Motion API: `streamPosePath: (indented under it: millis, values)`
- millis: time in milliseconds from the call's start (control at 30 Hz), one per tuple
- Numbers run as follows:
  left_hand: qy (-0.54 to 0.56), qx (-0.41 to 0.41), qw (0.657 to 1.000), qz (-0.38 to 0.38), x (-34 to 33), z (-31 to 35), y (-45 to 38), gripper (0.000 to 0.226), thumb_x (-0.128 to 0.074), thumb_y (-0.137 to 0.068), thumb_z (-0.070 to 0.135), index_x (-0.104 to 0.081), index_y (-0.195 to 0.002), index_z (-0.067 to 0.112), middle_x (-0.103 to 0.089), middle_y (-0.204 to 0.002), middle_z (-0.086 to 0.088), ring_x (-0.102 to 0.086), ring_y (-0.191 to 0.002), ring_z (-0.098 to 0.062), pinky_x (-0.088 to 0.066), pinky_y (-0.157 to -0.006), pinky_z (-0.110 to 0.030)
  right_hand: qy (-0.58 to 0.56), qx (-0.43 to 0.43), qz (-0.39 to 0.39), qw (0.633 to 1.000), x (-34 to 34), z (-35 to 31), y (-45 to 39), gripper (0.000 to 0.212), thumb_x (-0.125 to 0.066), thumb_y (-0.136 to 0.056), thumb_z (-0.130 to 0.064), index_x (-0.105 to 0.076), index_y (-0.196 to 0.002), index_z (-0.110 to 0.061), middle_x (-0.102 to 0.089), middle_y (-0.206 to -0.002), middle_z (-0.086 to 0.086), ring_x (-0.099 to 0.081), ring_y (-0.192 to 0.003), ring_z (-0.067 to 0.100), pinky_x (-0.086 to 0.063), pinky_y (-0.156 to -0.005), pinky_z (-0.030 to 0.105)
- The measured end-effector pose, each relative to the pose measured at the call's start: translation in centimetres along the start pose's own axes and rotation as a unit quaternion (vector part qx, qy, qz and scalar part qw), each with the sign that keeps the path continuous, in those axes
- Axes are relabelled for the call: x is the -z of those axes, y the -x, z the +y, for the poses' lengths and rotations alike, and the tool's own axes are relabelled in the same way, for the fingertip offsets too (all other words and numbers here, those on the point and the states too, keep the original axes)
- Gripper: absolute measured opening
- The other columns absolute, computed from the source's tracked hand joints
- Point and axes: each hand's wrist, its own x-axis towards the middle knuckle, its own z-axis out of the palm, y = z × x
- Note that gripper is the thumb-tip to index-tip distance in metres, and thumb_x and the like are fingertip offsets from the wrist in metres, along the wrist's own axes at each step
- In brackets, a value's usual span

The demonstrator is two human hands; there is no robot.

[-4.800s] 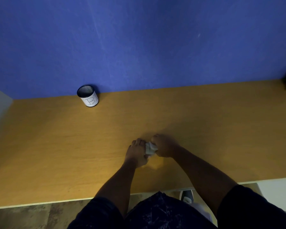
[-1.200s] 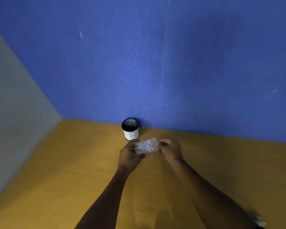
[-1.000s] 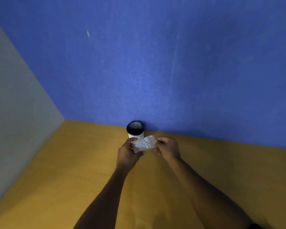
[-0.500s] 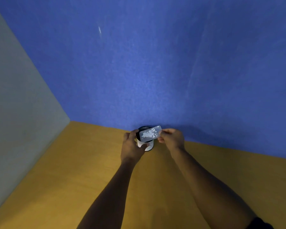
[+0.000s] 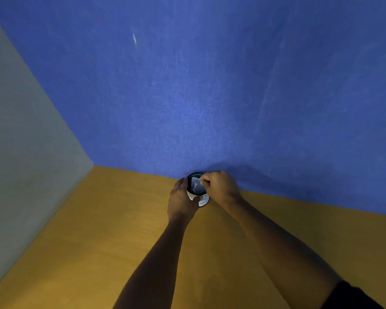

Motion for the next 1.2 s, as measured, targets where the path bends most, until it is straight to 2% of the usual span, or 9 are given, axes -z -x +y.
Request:
streamPosePath:
  millis: [100, 233, 600, 767, 867, 967, 1067, 1133, 1200]
  values:
    - [-0.003, -0.004, 1.000, -0.001, 0.1, 0.2, 0.1, 0.079, -0.082, -0.077, 0.032, -0.049, -0.145, 0.008, -0.053, -0.147, -0.009, -0.051, -0.134, -0.026, -0.045, -0.110, -0.039, 0.023, 0.007, 0.004, 1.000, 0.0, -0.2, 0.1, 0.021, -0.056, -0.098, -0.024, -0.071, -0.091, -0.011, -0.072, -0.099, 0.009, -0.064, -0.085, 0.026, -0.046, -0.067, 0.032]
    - [0.000, -0.004, 1.000, 0.000, 0.3, 0.3, 0.0, 0.073, -0.083, -0.075, 0.031, -0.054, -0.139, 0.011, -0.058, -0.140, -0.006, -0.057, -0.126, -0.025, -0.050, -0.104, -0.039, 0.070, 0.048, -0.005, 0.996, 0.0, -0.4, 0.4, 0.024, -0.053, -0.100, -0.025, -0.073, -0.108, -0.013, -0.071, -0.111, 0.008, -0.067, -0.101, 0.030, -0.053, -0.080, 0.036]
    - [0.000, -0.014, 1.000, -0.005, 0.6, 0.5, 0.4, 0.062, -0.083, -0.073, 0.029, -0.060, -0.129, 0.015, -0.064, -0.127, -0.004, -0.062, -0.114, -0.025, -0.055, -0.093, -0.040, 0.051, 0.101, 0.050, 0.992, 0.5, -0.8, 1.5, 0.013, -0.068, -0.088, -0.015, -0.076, -0.097, -0.008, -0.075, -0.100, 0.011, -0.069, -0.091, 0.032, -0.053, -0.072, 0.036]
    - [-0.003, -0.006, 1.000, -0.002, 0.8, 0.8, 0.6, 0.073, -0.085, -0.073, 0.031, -0.055, -0.137, 0.013, -0.059, -0.138, -0.006, -0.058, -0.124, -0.026, -0.052, -0.100, -0.040, -0.027, 0.018, 0.083, 0.996, 0.8, -0.6, 2.3, 0.018, -0.058, -0.096, -0.019, -0.074, -0.097, -0.012, -0.073, -0.100, 0.005, -0.067, -0.090, 0.027, -0.054, -0.074, 0.039]
    - [-0.012, -0.003, 1.000, 0.022, 1.2, 1.3, 1.3, 0.086, -0.082, -0.077, 0.035, -0.043, -0.149, 0.010, -0.048, -0.153, -0.009, -0.045, -0.140, -0.027, -0.042, -0.112, -0.038, -0.182, -0.080, 0.170, 0.965, 1.3, -0.4, 3.2, 0.012, -0.067, -0.093, -0.019, -0.076, -0.098, -0.012, -0.076, -0.096, 0.003, -0.070, -0.088, 0.021, -0.057, -0.077, 0.038]
    - [-0.018, -0.019, 0.999, 0.036, 1.7, 2.1, 2.4, 0.085, -0.079, -0.081, 0.036, -0.038, -0.152, 0.012, -0.047, -0.155, -0.007, -0.043, -0.143, -0.024, -0.039, -0.114, -0.036, -0.337, -0.172, 0.186, 0.907, 2.2, 0.3, 4.9, 0.008, -0.071, -0.090, -0.022, -0.076, -0.092, -0.017, -0.077, -0.079, -0.003, -0.073, -0.076, 0.014, -0.062, -0.076, 0.035]
    - [-0.002, -0.057, 0.998, 0.037, 2.2, 3.7, 3.8, 0.072, -0.078, -0.081, 0.029, -0.047, -0.146, 0.021, -0.059, -0.142, 0.000, -0.057, -0.129, -0.021, -0.049, -0.102, -0.031, -0.426, -0.229, 0.180, 0.857, 3.2, 1.1, 6.8, 0.009, -0.073, -0.089, -0.023, -0.073, -0.081, -0.027, -0.076, -0.070, -0.002, -0.075, -0.069, 0.016, -0.064, -0.074, 0.039]
    - [0.015, -0.084, 0.996, 0.033, 2.2, 4.8, 5.0, 0.059, -0.076, -0.081, 0.026, -0.053, -0.135, 0.032, -0.067, -0.128, 0.009, -0.065, -0.114, -0.016, -0.057, -0.088, -0.029, -0.435, -0.250, 0.175, 0.847, 3.7, 1.8, 8.5, 0.018, -0.074, -0.089, -0.024, -0.070, -0.073, -0.032, -0.075, -0.066, -0.003, -0.075, -0.067, 0.018, -0.065, -0.075, 0.039]
    - [0.005, -0.095, 0.995, 0.022, 2.0, 5.7, 6.4, 0.052, -0.073, -0.084, 0.029, -0.055, -0.132, 0.033, -0.069, -0.123, 0.009, -0.067, -0.110, -0.016, -0.060, -0.084, -0.033, -0.444, -0.264, 0.176, 0.838, 4.2, 2.7, 10.3, 0.021, -0.075, -0.088, -0.021, -0.069, -0.070, -0.031, -0.076, -0.065, 0.000, -0.076, -0.068, 0.023, -0.064, -0.076, 0.041]
